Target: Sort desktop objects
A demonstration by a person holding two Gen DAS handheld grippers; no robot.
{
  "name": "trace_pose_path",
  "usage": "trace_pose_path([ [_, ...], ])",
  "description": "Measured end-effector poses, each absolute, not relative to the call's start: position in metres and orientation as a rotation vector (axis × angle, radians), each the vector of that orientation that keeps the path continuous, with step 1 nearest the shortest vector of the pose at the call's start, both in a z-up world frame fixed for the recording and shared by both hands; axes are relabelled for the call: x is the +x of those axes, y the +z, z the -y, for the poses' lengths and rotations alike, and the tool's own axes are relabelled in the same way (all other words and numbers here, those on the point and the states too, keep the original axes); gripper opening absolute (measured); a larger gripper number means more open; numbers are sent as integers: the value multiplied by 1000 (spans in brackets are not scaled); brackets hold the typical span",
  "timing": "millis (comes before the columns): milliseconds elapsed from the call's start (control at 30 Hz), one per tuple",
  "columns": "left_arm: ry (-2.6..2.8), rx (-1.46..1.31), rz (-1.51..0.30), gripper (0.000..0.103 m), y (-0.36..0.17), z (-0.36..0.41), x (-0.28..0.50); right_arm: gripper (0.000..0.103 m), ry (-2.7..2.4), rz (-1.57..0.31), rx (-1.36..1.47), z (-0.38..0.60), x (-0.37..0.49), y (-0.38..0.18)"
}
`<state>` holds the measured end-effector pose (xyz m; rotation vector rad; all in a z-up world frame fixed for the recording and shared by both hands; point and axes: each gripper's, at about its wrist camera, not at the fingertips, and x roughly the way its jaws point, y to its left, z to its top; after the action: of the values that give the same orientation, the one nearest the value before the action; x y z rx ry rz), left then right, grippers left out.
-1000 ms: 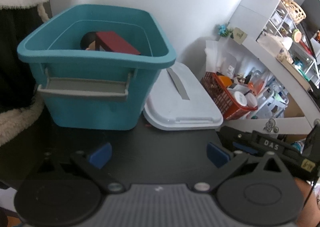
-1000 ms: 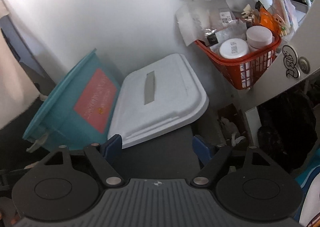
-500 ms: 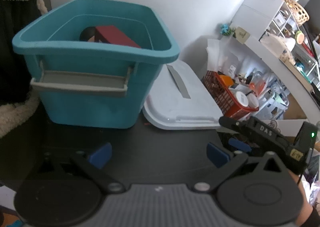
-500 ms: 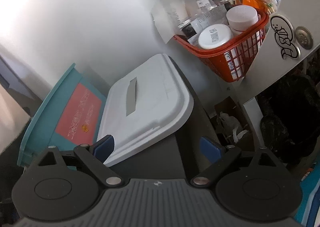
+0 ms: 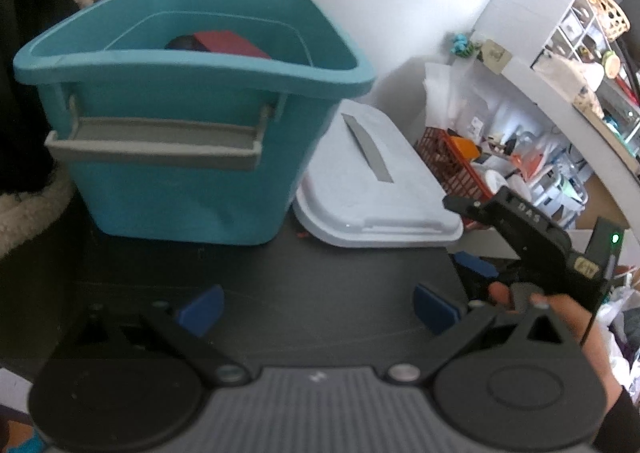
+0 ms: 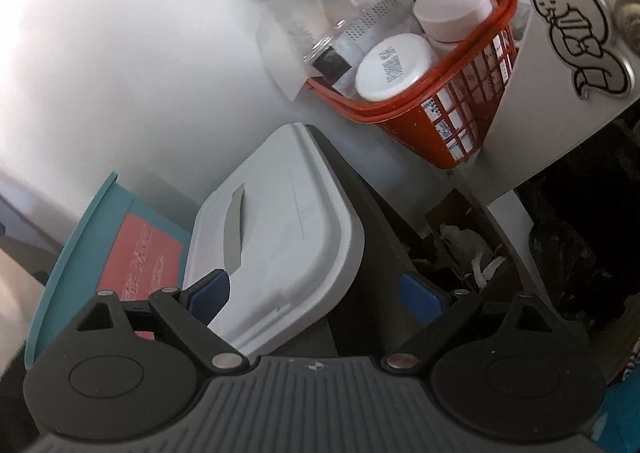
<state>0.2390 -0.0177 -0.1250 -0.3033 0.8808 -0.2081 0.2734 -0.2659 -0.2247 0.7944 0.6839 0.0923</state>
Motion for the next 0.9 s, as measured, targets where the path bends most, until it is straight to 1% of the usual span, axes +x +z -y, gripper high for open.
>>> trace_pose_path([
  [100, -195, -308, -888, 102, -128, 15, 241, 93, 104, -674, 816, 268, 276, -226],
  [233, -192, -309, -897, 102, -131, 15, 242, 86, 97, -684, 835, 273, 278, -231],
  [300, -193, -308, -899, 102, -132, 15, 243, 79, 92, -694, 855, 275, 279, -235],
  [333, -194, -308, -899, 102, -132, 15, 242, 71, 94, -702, 866, 276, 280, -237],
  [367, -194, -308, -899, 102, -132, 15, 242, 66, 99, -705, 876, 277, 280, -239],
  [400, -195, -309, -899, 102, -132, 15, 242, 64, 106, -698, 883, 277, 279, -239],
  [467, -194, -310, -898, 102, -131, 14, 242, 52, 123, -686, 889, 277, 279, -238],
  [533, -195, -311, -898, 102, -131, 14, 241, 47, 128, -679, 878, 275, 279, -235],
  [900, -201, -319, -888, 102, -125, 11, 240, 43, 134, -669, 860, 273, 273, -228],
])
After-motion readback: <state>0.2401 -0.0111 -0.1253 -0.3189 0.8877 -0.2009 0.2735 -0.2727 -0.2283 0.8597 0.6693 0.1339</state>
